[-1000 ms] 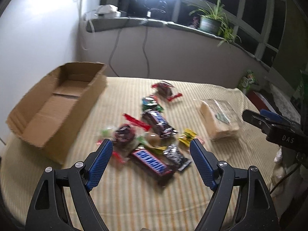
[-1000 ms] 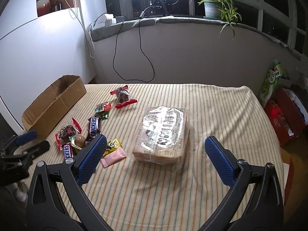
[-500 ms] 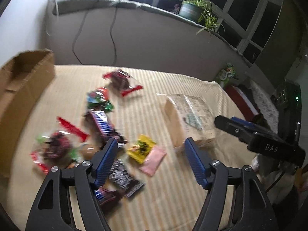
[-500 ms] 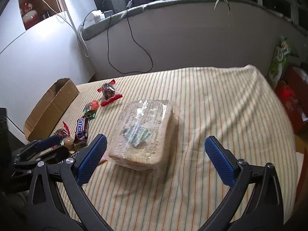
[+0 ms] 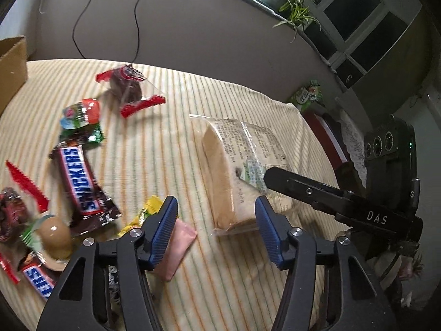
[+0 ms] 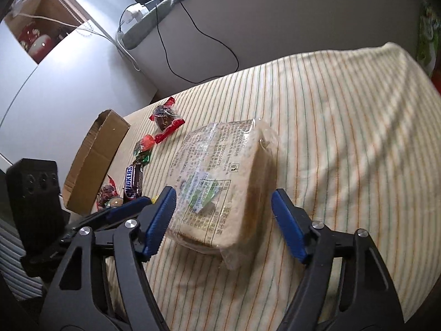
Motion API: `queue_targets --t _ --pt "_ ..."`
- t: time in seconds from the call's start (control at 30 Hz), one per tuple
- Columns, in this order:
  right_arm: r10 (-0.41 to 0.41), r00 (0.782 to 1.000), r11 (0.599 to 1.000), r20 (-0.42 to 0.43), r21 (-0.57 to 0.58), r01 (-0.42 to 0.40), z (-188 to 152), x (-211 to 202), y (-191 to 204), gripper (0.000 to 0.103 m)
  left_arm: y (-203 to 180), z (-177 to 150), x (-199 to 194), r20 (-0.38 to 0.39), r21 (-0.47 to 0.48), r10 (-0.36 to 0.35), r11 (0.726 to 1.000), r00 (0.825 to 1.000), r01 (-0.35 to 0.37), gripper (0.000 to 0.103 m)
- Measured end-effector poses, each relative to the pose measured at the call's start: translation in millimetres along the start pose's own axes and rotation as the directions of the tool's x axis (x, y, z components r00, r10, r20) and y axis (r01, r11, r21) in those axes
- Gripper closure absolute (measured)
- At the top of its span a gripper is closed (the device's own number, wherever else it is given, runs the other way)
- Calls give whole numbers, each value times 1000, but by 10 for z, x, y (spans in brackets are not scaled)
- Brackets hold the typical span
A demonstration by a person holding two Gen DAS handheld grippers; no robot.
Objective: Organize snacks
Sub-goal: 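Move the left tool to the wrapped bread loaf and close on it, then carry the bread loaf with the left tool and drop it into the cardboard box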
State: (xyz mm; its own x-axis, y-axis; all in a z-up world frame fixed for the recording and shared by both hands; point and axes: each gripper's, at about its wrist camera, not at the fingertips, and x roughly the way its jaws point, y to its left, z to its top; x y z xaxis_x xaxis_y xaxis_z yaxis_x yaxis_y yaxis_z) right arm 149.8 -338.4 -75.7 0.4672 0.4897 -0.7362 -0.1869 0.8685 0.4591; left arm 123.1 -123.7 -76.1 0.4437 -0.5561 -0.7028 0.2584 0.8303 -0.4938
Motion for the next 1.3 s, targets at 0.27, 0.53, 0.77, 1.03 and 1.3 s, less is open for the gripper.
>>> queue_targets --t 0.27,0.53,0.77,1.03,1.3 --pt "26 998 999 -56 28 -25 44 123 -24 33 41 78 139 -32 -33 -37 999 999 36 50" --pt "41 997 998 -69 50 -37 68 142 -85 40 -27 127 196 -50 -33 -72 997 996 70 57" --pt "34 997 998 -70 59 -30 75 128 -83 44 -67 140 239 -66 -31 -125 992 990 123 72" --pt "19 998 998 -65 55 -16 69 89 -46 46 -77 123 148 -46 -20 -118 993 992 117 73" --pt "29 998 999 -64 26 -27 98 58 166 48 16 22 -119 7 -17 -99 995 995 99 73"
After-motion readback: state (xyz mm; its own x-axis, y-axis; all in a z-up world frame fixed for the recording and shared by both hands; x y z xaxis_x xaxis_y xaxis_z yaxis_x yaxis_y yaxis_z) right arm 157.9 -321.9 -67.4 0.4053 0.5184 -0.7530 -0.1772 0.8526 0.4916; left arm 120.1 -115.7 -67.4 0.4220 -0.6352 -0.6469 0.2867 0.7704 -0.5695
